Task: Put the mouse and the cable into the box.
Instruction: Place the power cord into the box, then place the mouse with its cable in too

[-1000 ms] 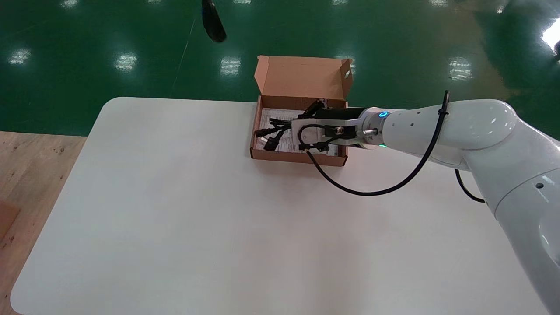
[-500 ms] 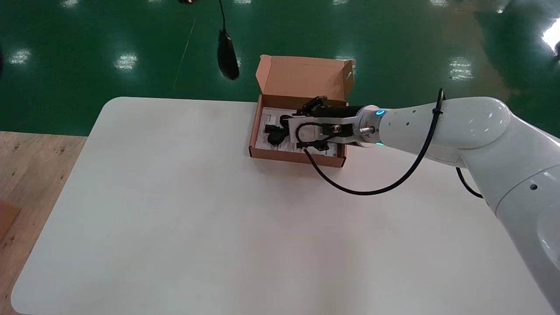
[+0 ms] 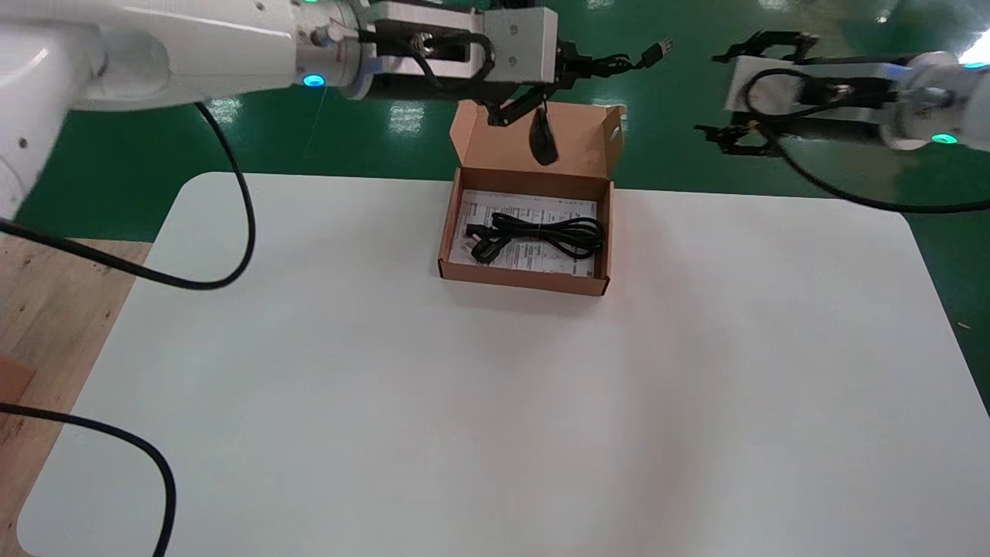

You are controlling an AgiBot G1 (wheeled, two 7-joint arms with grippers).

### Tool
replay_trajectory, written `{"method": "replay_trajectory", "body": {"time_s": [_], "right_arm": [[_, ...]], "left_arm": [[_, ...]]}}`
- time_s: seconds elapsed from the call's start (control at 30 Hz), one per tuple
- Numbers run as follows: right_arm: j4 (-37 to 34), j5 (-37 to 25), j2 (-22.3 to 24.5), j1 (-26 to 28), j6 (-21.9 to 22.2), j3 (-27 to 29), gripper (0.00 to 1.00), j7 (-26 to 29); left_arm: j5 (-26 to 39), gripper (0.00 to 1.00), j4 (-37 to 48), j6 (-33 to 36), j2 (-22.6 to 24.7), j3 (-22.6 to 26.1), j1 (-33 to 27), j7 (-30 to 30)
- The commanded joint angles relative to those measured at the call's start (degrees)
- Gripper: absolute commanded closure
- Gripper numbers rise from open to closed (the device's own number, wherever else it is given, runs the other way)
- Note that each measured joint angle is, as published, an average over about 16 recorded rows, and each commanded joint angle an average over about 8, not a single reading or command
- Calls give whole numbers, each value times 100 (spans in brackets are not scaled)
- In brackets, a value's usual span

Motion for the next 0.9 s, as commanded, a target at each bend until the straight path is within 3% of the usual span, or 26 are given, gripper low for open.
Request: {"method": "replay_trajectory", "body": {"time_s": [0.03,0.3,0.6,0.63,0.87,0.9], "right_arm": [[-18,112,289,118,-238,86,0,-179],[-295,130,654,224,-451,116,0,-516],[-528,71,776,193,-741,68,0,-599],[-542,61,785,194,-764,60,0,-605],[-624,29,800,185,-913,33,0,-601],[-634,30,804,182,-939,33,0,-598]], "left_arm": [[-134,100,77,-140,100,3,184,133],[-706,100,-294,-1108,107,710,853,-423],[-1377,99,295,-1374,79,1250,1328,-2133],[-1402,92,336,-1379,76,1306,1333,-2287],[-1384,5,351,-1405,65,1682,1247,-2840],[-1391,0,348,-1414,66,1722,1244,-2883]]}}
